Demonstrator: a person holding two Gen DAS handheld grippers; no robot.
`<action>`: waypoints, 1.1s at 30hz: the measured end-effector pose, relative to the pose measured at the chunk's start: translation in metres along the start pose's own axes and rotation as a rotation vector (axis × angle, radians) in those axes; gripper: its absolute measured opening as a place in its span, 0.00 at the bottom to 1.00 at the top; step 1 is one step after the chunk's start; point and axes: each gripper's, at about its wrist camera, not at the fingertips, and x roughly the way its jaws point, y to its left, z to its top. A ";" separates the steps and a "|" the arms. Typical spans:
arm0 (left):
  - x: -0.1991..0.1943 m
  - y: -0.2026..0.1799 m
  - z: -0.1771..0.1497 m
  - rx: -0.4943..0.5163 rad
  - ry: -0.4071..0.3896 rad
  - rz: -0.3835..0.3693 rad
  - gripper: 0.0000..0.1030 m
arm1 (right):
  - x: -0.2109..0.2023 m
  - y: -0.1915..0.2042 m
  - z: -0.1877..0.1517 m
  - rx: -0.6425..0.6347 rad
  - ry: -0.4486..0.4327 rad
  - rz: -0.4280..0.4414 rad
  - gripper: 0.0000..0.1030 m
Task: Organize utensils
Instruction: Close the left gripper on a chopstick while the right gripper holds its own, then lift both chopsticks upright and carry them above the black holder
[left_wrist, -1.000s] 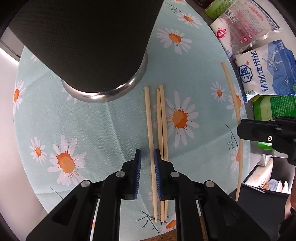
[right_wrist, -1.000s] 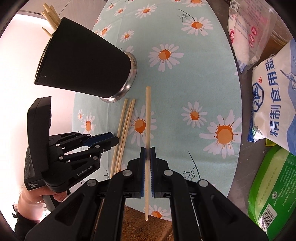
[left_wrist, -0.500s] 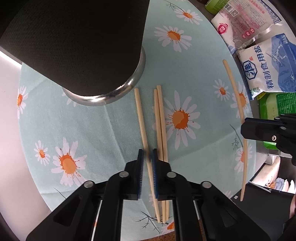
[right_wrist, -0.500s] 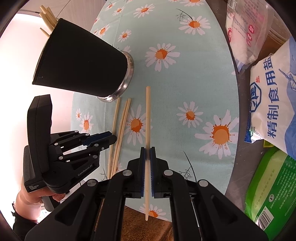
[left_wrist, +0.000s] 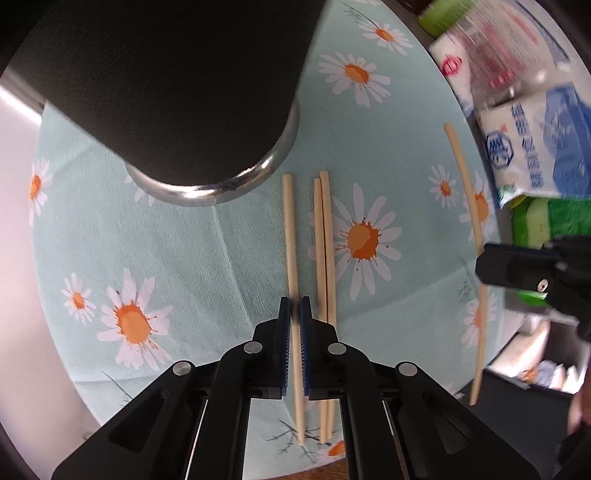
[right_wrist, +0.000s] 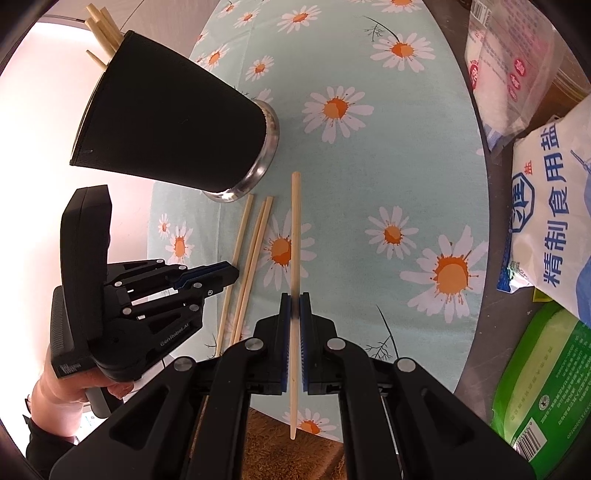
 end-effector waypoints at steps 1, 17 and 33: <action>-0.001 0.002 0.000 -0.003 -0.006 -0.001 0.04 | 0.000 0.000 0.000 0.000 0.001 0.000 0.05; -0.056 0.021 -0.041 0.053 -0.122 -0.111 0.04 | -0.011 0.038 -0.012 -0.082 -0.065 0.029 0.06; -0.157 0.026 -0.066 0.095 -0.401 -0.188 0.04 | -0.078 0.104 -0.025 -0.286 -0.358 0.148 0.06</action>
